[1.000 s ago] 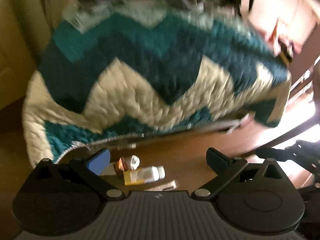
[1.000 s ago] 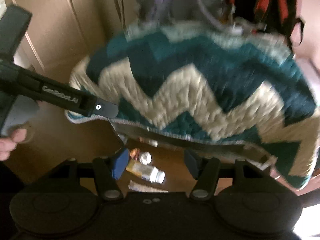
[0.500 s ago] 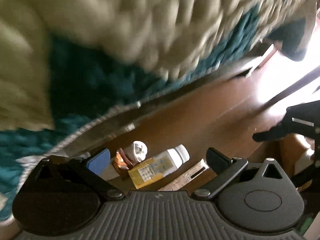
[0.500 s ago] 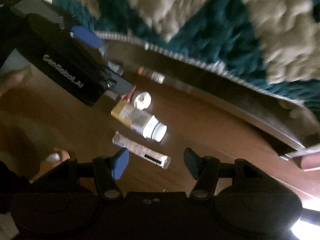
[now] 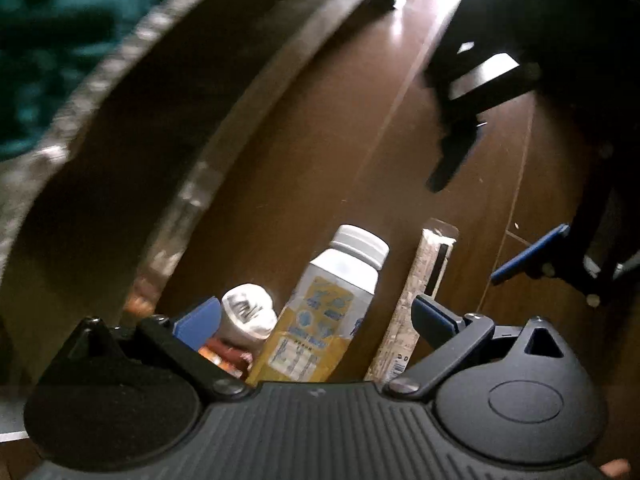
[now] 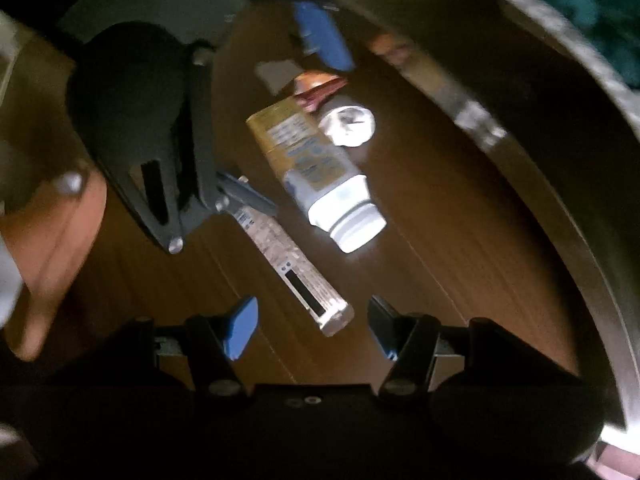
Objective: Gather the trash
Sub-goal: 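Grasp the yellow-labeled white bottle with left gripper while right grasps the paper stick packet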
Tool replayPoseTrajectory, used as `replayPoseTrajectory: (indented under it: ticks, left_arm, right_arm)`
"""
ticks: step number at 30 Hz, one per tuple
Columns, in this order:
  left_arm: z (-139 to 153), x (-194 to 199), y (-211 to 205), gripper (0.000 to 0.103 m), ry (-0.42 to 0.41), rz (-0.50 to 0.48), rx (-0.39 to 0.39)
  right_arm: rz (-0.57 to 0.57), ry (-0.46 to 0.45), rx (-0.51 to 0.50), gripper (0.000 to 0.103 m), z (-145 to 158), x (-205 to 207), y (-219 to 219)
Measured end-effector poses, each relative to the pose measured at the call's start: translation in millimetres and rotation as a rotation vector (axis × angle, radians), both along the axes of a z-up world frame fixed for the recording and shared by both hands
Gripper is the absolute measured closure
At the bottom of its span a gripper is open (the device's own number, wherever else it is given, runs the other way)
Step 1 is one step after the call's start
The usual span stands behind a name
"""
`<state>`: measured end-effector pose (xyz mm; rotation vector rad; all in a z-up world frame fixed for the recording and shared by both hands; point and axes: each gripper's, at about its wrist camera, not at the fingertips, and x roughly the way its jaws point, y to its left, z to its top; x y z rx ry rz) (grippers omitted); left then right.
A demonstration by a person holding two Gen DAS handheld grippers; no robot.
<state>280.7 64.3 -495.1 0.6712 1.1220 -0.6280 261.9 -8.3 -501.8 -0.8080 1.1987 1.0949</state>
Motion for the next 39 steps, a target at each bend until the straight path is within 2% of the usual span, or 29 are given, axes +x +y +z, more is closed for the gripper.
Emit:
replayPoseTrajectory:
  ticks: [3, 7, 17, 19, 20, 21, 27, 31, 36, 39]
  left_arm:
    - [-12.9, 1.7, -3.4, 0.003, 0.001, -0.04, 0.008]
    - [-27.0, 9.0, -2.0, 0.009, 0.039, -0.013, 0.006]
    - [-51.0, 11.2, -1.9, 0.03, 0.081, -0.021, 0.021]
    - [-52.3, 10.7, -1.8, 0.033, 0.086, -0.024, 0.016]
    - [-52.9, 13.9, -1.8, 0.034, 0.092, -0.024, 0.014]
    - [-52.2, 15.3, -0.7, 0.038, 0.095, -0.025, 0.013]
    - [-54.0, 17.6, 4.1, 0.043, 0.102, -0.007, 0.017]
    - [-49.4, 22.0, 9.3, 0.046, 0.127, 0.062, 0.013]
    - [-24.6, 24.8, 17.5, 0.046, 0.17, 0.131, -0.025]
    - [-1.3, 26.3, 21.9, 0.046, 0.161, 0.15, -0.039]
  right_arm:
    - [0.095, -0.012, -0.017, 0.043, -17.0, -3.8, 9.0]
    - [0.172, -0.014, -0.041, 0.045, -37.7, -6.3, 18.7]
    - [0.213, 0.0, -0.052, 0.048, -60.3, -7.8, 30.0]
    - [0.215, -0.014, -0.043, 0.054, -60.0, -8.8, 29.3]
    - [0.21, -0.021, -0.039, 0.06, -59.6, -9.1, 29.2]
    - [0.205, -0.032, -0.038, 0.072, -58.8, -8.9, 28.9]
    - [0.223, -0.067, -0.061, 0.079, -56.3, -16.3, 29.7]
    - [0.122, -0.041, -0.102, 0.081, -50.1, -17.1, 23.7]
    - [0.065, -0.015, -0.13, 0.084, -28.4, -23.0, 7.1]
    - [0.019, -0.007, -0.141, 0.084, -5.9, -19.9, -2.1]
